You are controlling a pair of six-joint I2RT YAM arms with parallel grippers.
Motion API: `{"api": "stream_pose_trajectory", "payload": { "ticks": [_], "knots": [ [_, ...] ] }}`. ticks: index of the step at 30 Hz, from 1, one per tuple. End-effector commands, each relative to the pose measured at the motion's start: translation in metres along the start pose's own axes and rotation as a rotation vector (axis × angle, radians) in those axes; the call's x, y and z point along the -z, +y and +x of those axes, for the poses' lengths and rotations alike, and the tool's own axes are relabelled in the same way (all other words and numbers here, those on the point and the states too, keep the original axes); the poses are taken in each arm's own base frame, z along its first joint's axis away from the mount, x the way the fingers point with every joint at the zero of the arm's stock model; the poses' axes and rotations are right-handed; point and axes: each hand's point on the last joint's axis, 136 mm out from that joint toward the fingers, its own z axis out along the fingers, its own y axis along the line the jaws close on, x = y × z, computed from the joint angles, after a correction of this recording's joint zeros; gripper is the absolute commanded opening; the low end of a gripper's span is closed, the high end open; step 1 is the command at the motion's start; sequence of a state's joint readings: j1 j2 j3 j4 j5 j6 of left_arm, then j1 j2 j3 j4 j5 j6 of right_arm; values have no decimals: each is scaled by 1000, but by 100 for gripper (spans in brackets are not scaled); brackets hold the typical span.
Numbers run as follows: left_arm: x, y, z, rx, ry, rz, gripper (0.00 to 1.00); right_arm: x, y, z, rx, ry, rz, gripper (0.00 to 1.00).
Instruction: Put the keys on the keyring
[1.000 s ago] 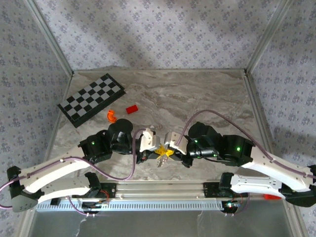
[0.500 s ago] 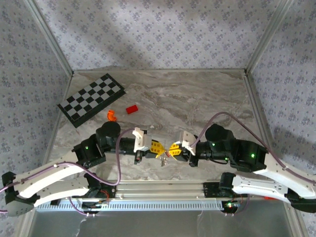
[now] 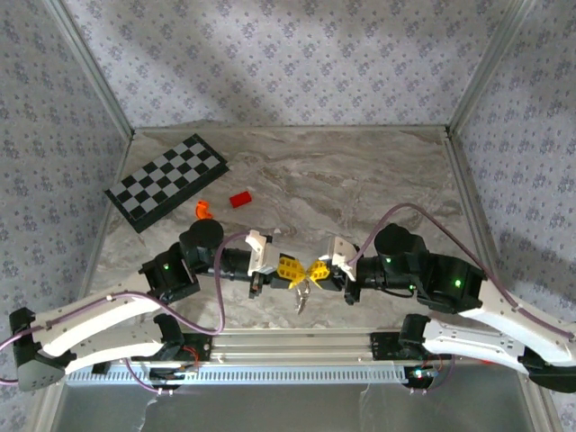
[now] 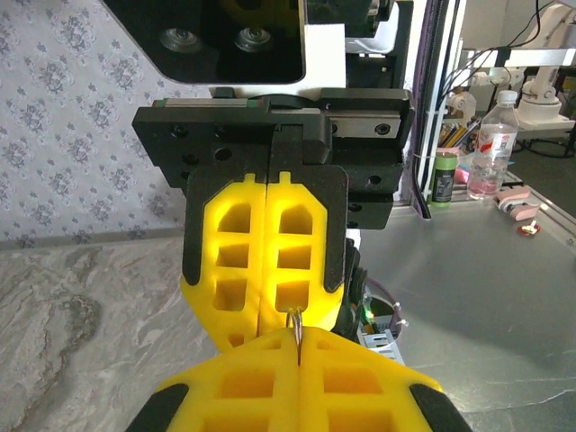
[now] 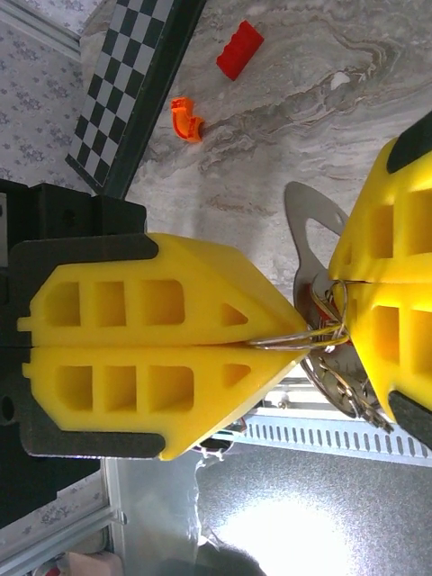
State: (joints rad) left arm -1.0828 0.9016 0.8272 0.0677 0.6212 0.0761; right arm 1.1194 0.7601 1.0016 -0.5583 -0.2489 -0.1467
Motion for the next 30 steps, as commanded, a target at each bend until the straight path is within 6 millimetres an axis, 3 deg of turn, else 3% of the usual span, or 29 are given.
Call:
{"api": "stream_pose_trajectory", "payload": {
  "ticks": [1, 5, 19, 26, 30],
  "knots": [
    [2, -9, -30, -59, -104, 43, 0, -4, 1, 1, -4, -1, -15, 1],
    [3, -9, -28, -55, -105, 36, 0, -2, -2, -4, 1, -19, 4, 2],
    [3, -6, -23, -48, -101, 20, 0, 33, 6, -26, 29, -204, 21, 38],
    [3, -7, -25, -47, -105, 29, 0, 30, 5, -25, 33, -197, 20, 40],
    [3, -8, -25, -47, -107, 33, 0, 27, 7, -26, 34, -204, 3, 34]
  ]
}}
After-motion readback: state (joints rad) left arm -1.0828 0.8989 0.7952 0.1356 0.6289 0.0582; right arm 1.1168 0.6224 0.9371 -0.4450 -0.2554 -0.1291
